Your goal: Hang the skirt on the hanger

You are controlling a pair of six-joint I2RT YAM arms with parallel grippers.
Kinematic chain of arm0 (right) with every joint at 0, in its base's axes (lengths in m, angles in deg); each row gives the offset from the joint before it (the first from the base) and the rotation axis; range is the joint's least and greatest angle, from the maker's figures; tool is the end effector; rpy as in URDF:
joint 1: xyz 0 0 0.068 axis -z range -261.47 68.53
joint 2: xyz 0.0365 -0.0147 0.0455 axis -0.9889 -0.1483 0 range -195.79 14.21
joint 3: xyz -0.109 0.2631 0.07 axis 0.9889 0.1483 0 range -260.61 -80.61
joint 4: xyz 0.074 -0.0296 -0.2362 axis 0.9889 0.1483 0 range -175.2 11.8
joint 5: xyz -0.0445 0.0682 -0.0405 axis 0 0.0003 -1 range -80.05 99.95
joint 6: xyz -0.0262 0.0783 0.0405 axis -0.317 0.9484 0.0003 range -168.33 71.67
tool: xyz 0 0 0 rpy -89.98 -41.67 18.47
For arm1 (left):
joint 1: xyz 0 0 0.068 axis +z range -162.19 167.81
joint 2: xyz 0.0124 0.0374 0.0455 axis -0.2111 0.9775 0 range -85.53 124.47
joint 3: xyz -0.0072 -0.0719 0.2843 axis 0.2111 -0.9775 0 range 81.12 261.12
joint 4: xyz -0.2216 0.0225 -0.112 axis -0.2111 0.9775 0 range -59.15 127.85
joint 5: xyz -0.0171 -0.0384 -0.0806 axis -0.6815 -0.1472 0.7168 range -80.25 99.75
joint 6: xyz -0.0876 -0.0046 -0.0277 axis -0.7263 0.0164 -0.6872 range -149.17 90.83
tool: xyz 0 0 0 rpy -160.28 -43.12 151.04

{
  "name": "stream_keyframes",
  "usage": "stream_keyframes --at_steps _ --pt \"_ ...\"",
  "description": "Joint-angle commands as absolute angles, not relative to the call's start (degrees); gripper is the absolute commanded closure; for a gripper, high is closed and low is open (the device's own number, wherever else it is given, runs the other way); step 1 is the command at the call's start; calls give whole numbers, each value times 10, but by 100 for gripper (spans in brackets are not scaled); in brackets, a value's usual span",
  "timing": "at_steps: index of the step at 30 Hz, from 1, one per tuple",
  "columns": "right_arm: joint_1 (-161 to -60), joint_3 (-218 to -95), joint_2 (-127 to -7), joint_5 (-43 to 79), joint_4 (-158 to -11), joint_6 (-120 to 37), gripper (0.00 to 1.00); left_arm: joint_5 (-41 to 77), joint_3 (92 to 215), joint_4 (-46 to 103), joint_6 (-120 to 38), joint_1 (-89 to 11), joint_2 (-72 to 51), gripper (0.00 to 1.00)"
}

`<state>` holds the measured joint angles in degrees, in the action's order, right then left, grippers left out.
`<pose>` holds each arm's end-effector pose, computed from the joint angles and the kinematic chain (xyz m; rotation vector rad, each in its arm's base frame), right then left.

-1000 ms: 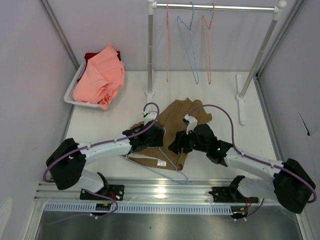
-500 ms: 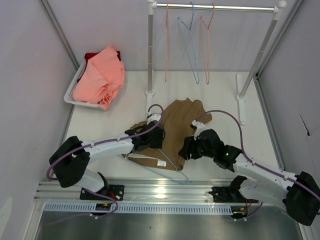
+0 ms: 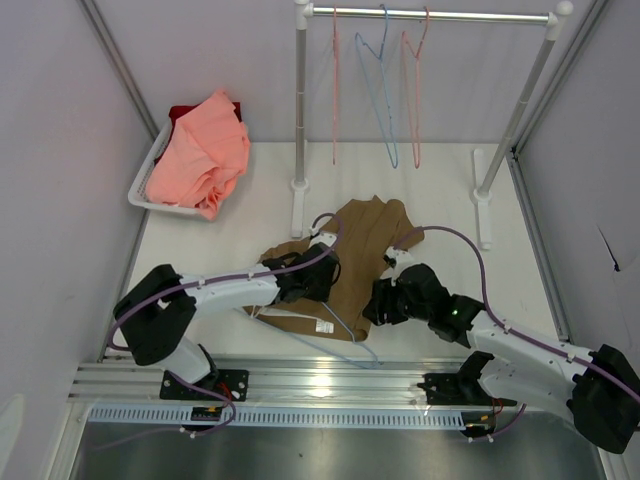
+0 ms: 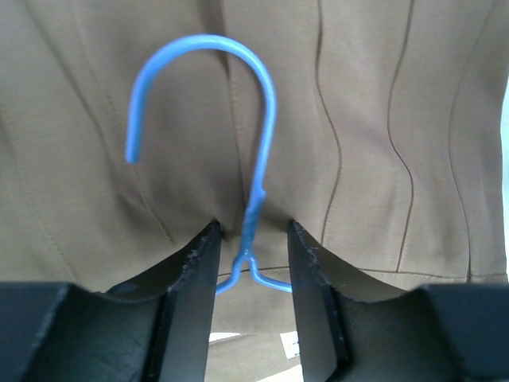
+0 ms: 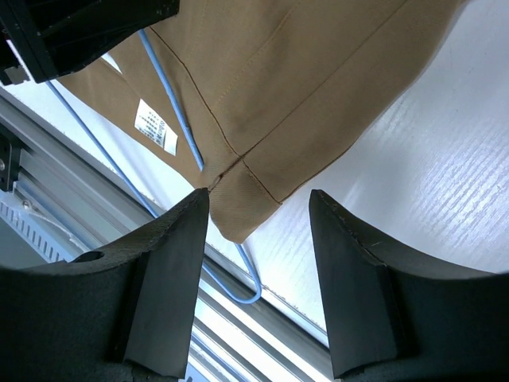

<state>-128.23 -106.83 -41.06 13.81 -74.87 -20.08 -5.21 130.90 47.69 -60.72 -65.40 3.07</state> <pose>0.1401 0.1571 0.1884 -0.4190 2.3371 0.7470 0.2076 -0.2420 0.1730 0.3723 2.4889 -0.2801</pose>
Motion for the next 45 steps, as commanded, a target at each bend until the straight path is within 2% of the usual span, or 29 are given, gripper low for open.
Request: stream_keyframes --at_steps 1,6,9,12,17,21,25,32,34,35,37,41,45 --pt "-1284 -1065 -401 129 -748 -204 42 -39 1334 462 -596 -662 38 59" --pt "-1288 -1064 -405 135 -750 -206 43 -45 1352 475 -588 -663 61 68" --pt "-1307 -1068 -405 131 -749 -210 43 -51 1353 482 -584 -663 63 84" --pt "-1334 -1072 -414 113 -743 -210 43 -55 1358 485 -579 -662 60 90" --pt "-1360 -1066 -426 65 -726 -205 44 -57 1363 486 -570 -659 48 91" --pt "-1372 -1064 -428 50 -717 -199 45 -53 1363 479 -564 -654 43 100" --pt "-1381 -1066 -437 40 -714 -192 46 -42 1364 473 -556 -653 45 100" --pt "-1384 -1075 -460 23 -710 -184 48 -62 1382 488 -553 -655 56 64" --pt "-1385 -1076 -463 20 -710 -183 51 -68 1389 497 -550 -659 63 61" --pt "-1385 -1076 -464 20 -710 -184 52 -74 1397 502 -549 -660 67 56" --pt "-1385 -1077 -466 20 -710 -184 52 -77 1407 509 -548 -663 81 55" --pt "-1385 -1078 -469 20 -712 -188 52 -83 1411 523 -554 -664 97 67" --pt "-1385 -1081 -478 27 -714 -191 52 -99 1415 550 -559 -666 106 71"
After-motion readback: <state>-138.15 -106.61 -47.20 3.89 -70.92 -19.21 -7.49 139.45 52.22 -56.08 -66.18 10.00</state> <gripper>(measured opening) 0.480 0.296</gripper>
